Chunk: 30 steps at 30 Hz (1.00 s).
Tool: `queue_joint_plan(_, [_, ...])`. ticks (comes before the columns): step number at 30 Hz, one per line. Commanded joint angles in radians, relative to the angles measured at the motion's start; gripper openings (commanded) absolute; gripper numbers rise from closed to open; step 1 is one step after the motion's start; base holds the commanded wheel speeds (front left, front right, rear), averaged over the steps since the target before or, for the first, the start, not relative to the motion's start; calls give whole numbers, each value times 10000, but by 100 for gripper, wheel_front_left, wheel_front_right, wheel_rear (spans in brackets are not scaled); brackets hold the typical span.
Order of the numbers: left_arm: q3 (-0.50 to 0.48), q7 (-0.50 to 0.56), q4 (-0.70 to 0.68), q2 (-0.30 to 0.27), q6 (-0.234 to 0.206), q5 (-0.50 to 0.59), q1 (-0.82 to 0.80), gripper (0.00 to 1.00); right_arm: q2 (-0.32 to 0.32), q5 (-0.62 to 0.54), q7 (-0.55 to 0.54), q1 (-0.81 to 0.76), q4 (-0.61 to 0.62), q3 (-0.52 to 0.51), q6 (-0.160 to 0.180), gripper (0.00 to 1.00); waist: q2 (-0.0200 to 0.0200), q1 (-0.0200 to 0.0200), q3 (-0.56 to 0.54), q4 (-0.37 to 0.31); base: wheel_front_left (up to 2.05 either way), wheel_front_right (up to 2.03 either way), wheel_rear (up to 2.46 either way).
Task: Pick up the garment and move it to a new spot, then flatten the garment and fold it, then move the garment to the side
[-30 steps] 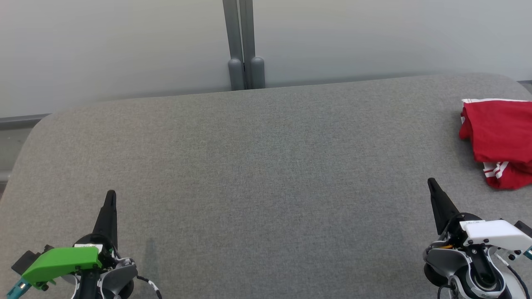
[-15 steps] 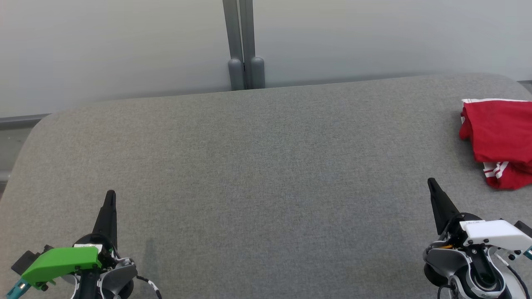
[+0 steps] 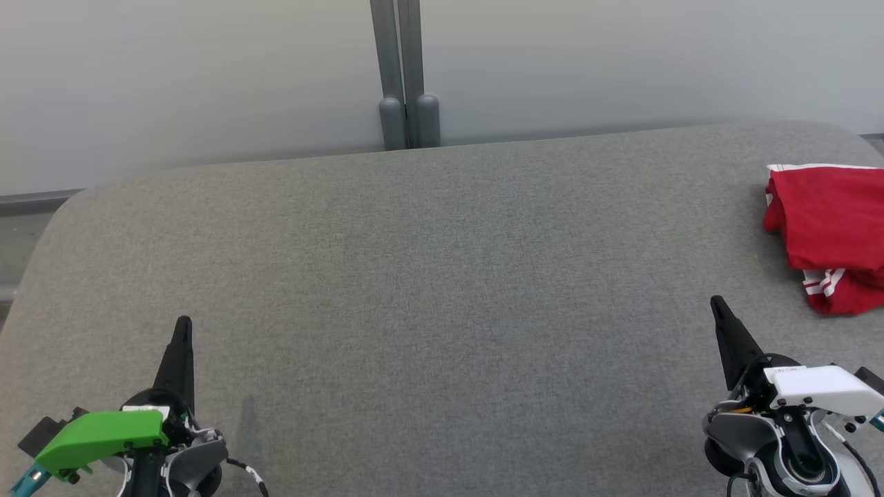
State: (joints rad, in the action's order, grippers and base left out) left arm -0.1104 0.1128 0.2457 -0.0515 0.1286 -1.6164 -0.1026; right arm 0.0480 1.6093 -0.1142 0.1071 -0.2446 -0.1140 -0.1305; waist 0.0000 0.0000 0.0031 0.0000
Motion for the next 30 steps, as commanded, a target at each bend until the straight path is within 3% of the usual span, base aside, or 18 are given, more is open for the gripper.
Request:
queue_joint_plan(1, [-34, 13, -17, -29, 40, 21, -129, 0, 41, 67, -36, 55, -17, -2, -4, 0, 0, 0, 0, 0, 0, 0, 0])
queue_joint_plan(30, [-47, 32, -17, -16, 39, 38, -132, 0, 41, 68, -34, 55, -17, -2, -4, 0, 0, 0, 0, 0, 0, 0, 0])
